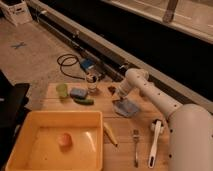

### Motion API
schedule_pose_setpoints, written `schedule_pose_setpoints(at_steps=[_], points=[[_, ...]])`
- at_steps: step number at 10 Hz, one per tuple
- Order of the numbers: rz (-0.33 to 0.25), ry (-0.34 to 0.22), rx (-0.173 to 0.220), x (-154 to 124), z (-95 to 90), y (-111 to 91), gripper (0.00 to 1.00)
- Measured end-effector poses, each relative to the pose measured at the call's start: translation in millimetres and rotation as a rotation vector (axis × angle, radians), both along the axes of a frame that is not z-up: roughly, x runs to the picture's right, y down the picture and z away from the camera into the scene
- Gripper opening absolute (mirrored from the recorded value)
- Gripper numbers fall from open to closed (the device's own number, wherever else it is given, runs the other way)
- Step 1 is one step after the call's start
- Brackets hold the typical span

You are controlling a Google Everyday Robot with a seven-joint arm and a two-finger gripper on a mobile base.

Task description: Place grapes in metal cup

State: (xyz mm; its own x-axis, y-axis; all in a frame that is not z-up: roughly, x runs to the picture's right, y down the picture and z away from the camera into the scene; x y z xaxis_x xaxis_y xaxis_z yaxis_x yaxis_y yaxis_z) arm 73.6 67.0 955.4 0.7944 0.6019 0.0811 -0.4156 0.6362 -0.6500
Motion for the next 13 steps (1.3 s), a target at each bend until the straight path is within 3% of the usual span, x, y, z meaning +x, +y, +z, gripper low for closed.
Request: schedule_pose_setpoints(at_steps=[13], points=[[-0.007, 0.002, -0.009, -0.8, -6.7, -1.7, 0.00]])
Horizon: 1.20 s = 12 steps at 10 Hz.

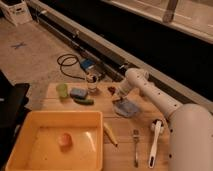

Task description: Place grapes in metal cup

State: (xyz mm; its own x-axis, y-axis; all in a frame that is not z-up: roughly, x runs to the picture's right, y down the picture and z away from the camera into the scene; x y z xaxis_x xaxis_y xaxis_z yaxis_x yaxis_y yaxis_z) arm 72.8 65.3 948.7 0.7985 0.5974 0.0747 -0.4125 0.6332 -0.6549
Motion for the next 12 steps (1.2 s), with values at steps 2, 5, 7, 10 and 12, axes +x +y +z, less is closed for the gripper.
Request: schedule_pose_setpoints(at_steps=[2, 5, 7, 10, 12], points=[[0.002, 0.001, 0.001, 1, -1.1, -2, 0.00], [-0.017, 0.008, 0.064, -1, -13.2, -13, 0.00], [-0.044, 0.012, 0.165, -6, -42.8, -41, 0.00], [-0.085, 0.018, 0.304, -16, -88.7, -84, 0.00], [-0.091, 0.029, 0.363, -15, -101.4, -99, 0.00]])
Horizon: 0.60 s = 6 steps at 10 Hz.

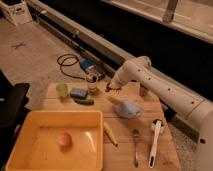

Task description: Place grapes in metal cup

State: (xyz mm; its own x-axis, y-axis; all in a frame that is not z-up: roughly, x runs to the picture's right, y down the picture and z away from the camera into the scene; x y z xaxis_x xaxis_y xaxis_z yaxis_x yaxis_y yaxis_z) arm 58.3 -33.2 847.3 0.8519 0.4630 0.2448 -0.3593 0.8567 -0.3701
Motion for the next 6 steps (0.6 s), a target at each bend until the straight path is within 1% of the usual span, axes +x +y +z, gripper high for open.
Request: schedule_pose_setpoints(at_steps=[2, 3, 4, 6], points=[[0.017, 0.027, 0.054, 15, -12.6, -18, 0.00], [0.025, 0.043, 0.067, 24, -15.0, -24, 0.00], [0.040, 0.070, 0.082, 39, -16.3, -35, 0.00], [0.068, 0.117, 0.092, 64, -14.2, -54, 0.00]])
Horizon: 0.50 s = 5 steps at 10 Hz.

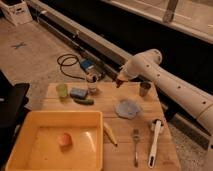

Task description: Place grapes in metal cup

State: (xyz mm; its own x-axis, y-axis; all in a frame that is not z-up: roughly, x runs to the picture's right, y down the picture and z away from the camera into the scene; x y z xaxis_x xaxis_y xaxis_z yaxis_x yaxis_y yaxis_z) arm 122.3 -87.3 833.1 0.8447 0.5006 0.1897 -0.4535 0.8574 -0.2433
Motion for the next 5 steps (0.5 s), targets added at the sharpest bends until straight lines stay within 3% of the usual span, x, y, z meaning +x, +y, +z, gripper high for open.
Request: schedule_pose_setpoints(at_steps=[5], points=[[0.094, 0.086, 0.007, 50, -2.0, -22, 0.00]])
